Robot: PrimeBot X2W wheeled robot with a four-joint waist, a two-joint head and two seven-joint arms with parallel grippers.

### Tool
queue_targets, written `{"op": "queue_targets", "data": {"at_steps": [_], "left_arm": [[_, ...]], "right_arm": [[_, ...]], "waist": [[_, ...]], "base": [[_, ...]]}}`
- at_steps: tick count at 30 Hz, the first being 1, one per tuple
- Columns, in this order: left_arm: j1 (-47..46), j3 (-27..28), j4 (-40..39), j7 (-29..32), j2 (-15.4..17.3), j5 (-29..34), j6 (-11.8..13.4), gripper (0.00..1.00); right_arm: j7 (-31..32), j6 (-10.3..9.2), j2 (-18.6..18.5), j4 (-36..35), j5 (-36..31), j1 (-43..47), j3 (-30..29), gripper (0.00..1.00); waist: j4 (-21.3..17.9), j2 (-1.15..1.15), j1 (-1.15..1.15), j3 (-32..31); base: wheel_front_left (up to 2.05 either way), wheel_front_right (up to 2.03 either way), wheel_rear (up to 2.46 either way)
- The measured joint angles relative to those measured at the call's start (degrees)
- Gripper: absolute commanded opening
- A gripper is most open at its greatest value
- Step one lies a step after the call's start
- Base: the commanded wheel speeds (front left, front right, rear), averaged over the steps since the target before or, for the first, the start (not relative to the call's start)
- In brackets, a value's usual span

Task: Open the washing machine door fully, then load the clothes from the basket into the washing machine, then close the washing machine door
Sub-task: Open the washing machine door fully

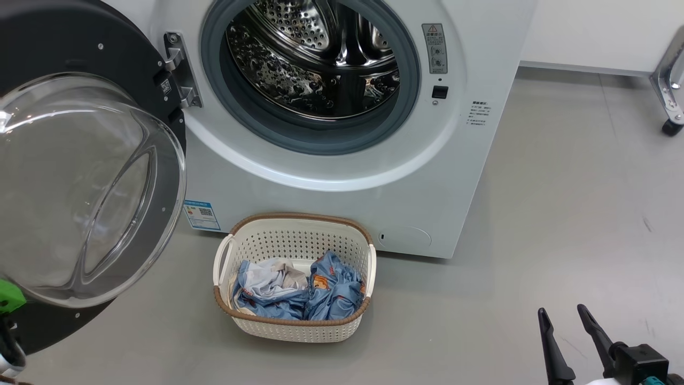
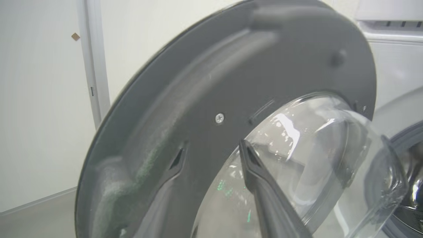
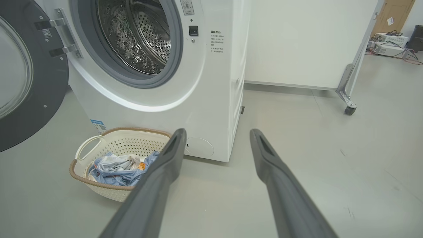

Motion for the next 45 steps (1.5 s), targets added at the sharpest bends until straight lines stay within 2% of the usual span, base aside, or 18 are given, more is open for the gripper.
{"op": "queue_targets", "data": {"at_steps": [1,2,7,14,34,45], "left_arm": [[0.1,-0.3,-0.8,-0.3,-0.1,0.0,-0.2,0.95],[0.2,-0.8,-1.8,-0.4,-0.1,0.0,-0.9,1.00],[0.7,-5.7,-6.9,-1.3,-0.7,1.4,-4.6,1.00],[5.1,-10.2,-12.9,-2.2,-2.0,2.6,-8.9,1.00],[22.7,-13.9,-15.1,-2.3,-6.2,2.4,-9.6,1.00],[26.1,-15.3,-15.2,-3.2,-6.7,2.2,-10.4,1.00]], "right_arm": [[0.0,0.00,0.0,0.0,0.0,0.0,0.3,1.00],[0.0,0.00,0.0,0.0,0.0,0.0,0.6,1.00],[0.0,0.00,-0.1,0.1,0.0,-0.1,2.4,1.00],[0.0,0.01,-0.1,0.0,-0.2,-0.8,5.2,1.00],[0.0,0.01,-1.9,-3.6,-1.5,-3.5,5.1,1.00],[0.0,0.01,-1.7,-5.0,-1.8,-3.5,2.8,1.00]], "waist": [[0.1,0.00,0.00,-0.2],[0.2,0.00,0.00,-0.3],[0.3,0.00,0.00,-0.8],[-1.7,0.00,0.00,-1.4],[-11.4,0.00,0.00,-1.0],[-11.1,0.00,0.00,0.4]], "base": [[0.00,0.00,0.00],[0.00,0.00,0.00],[0.00,0.00,0.00],[0.00,0.00,0.00],[0.00,0.00,0.00],[0.00,0.00,0.00]]}}
